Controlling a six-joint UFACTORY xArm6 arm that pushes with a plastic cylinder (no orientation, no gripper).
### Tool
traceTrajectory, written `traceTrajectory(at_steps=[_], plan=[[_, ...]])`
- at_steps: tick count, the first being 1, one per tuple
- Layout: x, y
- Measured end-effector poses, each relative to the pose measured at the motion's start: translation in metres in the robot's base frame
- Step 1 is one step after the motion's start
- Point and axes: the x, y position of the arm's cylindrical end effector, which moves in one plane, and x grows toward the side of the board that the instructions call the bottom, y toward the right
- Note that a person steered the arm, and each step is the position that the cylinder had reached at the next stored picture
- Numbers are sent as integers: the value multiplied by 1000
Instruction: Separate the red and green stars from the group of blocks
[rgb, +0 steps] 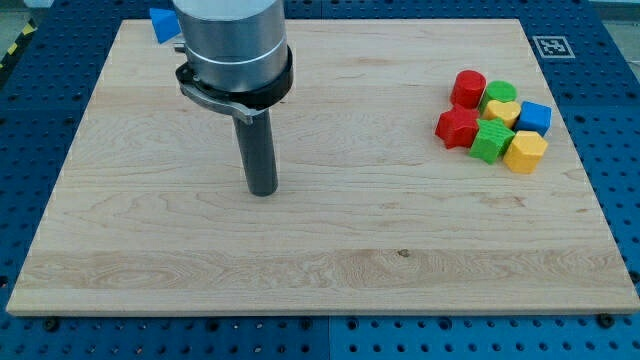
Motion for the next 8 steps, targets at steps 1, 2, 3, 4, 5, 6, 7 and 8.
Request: traceTrajectory(at_steps=[1, 2, 3, 4, 5, 6, 7, 8], plan=[[0, 0], [7, 42], [17, 135], [28, 229], [37, 300], [24, 300], [2, 300], [-8, 300]])
